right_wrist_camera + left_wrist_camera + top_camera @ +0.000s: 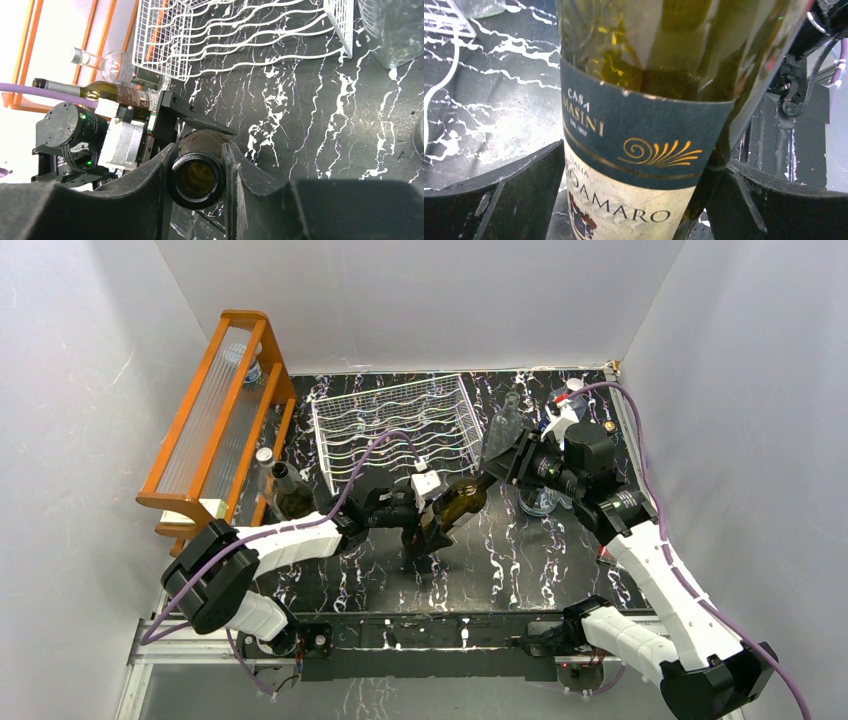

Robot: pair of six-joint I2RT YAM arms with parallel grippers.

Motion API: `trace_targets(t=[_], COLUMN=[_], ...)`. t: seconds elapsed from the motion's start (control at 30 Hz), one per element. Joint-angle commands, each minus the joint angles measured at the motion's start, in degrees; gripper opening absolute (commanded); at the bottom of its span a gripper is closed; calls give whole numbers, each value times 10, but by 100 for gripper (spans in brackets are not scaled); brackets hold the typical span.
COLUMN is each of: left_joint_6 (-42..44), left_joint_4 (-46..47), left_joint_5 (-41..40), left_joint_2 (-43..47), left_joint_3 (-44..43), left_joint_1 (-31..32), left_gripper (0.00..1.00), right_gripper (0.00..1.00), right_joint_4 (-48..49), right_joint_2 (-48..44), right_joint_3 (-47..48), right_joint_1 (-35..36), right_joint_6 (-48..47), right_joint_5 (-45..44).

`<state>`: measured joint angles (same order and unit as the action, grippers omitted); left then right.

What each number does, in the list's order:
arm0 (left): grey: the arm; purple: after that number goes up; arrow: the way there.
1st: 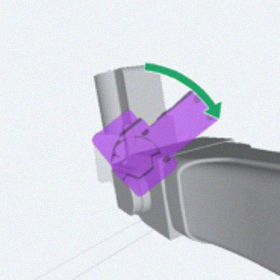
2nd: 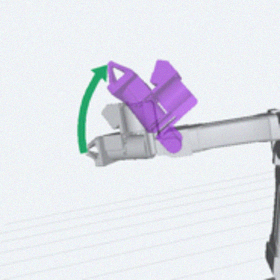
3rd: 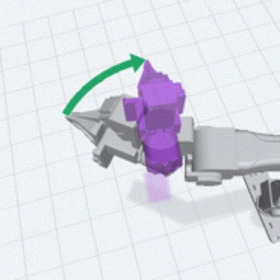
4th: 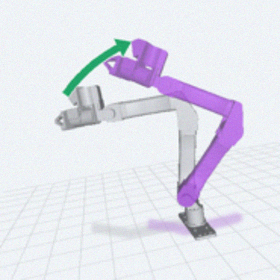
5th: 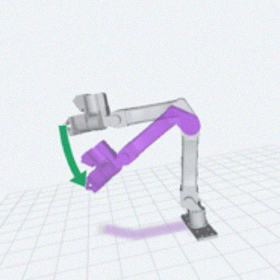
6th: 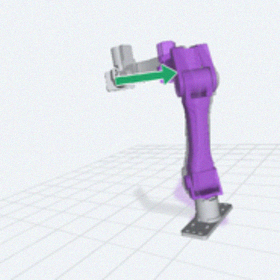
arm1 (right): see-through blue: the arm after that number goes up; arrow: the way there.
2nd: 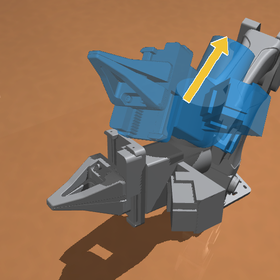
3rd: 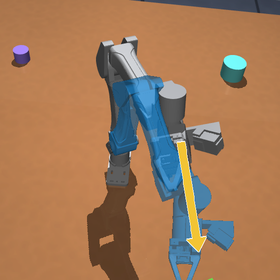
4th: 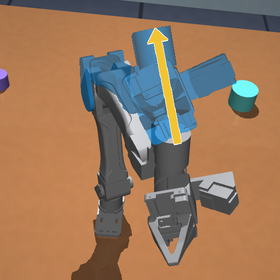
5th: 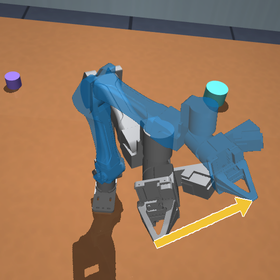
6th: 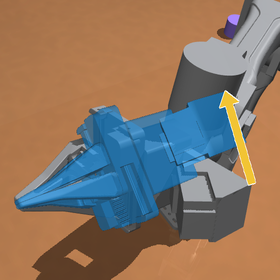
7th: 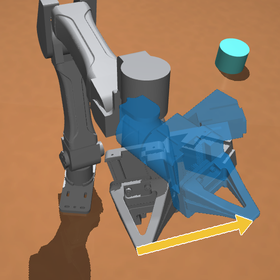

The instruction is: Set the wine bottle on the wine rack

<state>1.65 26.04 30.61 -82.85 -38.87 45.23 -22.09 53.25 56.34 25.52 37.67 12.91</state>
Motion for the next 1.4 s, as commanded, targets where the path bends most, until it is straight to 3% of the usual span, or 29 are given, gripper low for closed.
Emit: trace_targets(t=[0.0, 0.2, 0.3, 0.43, 0.57, 0.63, 0.67, 0.77, 0.8, 0.83, 0.87, 0.9, 0.93, 0.97, 1.03, 1.13, 1.23, 1.37], left_joint_6=[39, 49, 57, 55, 65, 81, 81, 99, 108, 122, 128, 142, 178, 199, 252, 357, 435, 487], left_joint_4=[41, 39, 35, 15, -3, -17, -19, -43, -59, -80, -92, -103, -110, -114, -135, -203, -258, -261], left_joint_5=[39, 36, 52, 72, 73, 78, 76, 76, 76, 64, 60, 53, 18, 0, -35, -81, -118, -139], left_joint_2=[42, 69, 71, 56, 47, 48, 51, 55, 55, 54, 56, 60, 76, 81, 88, 78, 58, 54], left_joint_3=[9, 1, -3, -25, -35, -38, -40, -51, -60, -69, -76, -81, -90, -95, -114, -170, -221, -239], left_joint_1=[3, 3, 4, 4, 4, 4, 4, 4, 4, 3, 4, 4, 3, 4, 4, 4, 3, 3], left_gripper=[95, 77, 77, 85, 84, 73, 63, 29, 6, 0, 0, 0, 0, 0, 0, 0, 0, 0], right_gripper=[0, 0, 0, 0, 0, 0, 0, 0, 0, 0, 11, 29, 76, 83, 90, 93, 93, 93], right_joint_4=[86, 91, 93, 112, 123, 121, 119, 113, 112, 109, 101, 88, 43, 24, -17, -76, -110, -158], right_joint_2=[-28, -48, -51, -59, -68, -70, -70, -73, -74, -75, -73, -72, -71, -70, -63, -40, -16, 6], right_joint_3=[24, 19, 16, 0, -5, -6, -7, -12, -14, -13, -10, -5, 15, 24, 51, 102, 157, 206], right_joint_1=[2, 2, 2, 2, 2, 2, 2, 2, 2, 2, 2, 2, 2, 2, 2, 2, 2, 2], right_joint_6=[41, 49, 54, 70, 79, 79, 80, 79, 79, 77, 73, 66, 37, 21, -7, -39, -87, -156], right_joint_5=[49, 57, 67, 76, 76, 74, 74, 74, 74, 74, 72, 67, 50, 38, 14, -22, 13, 21])
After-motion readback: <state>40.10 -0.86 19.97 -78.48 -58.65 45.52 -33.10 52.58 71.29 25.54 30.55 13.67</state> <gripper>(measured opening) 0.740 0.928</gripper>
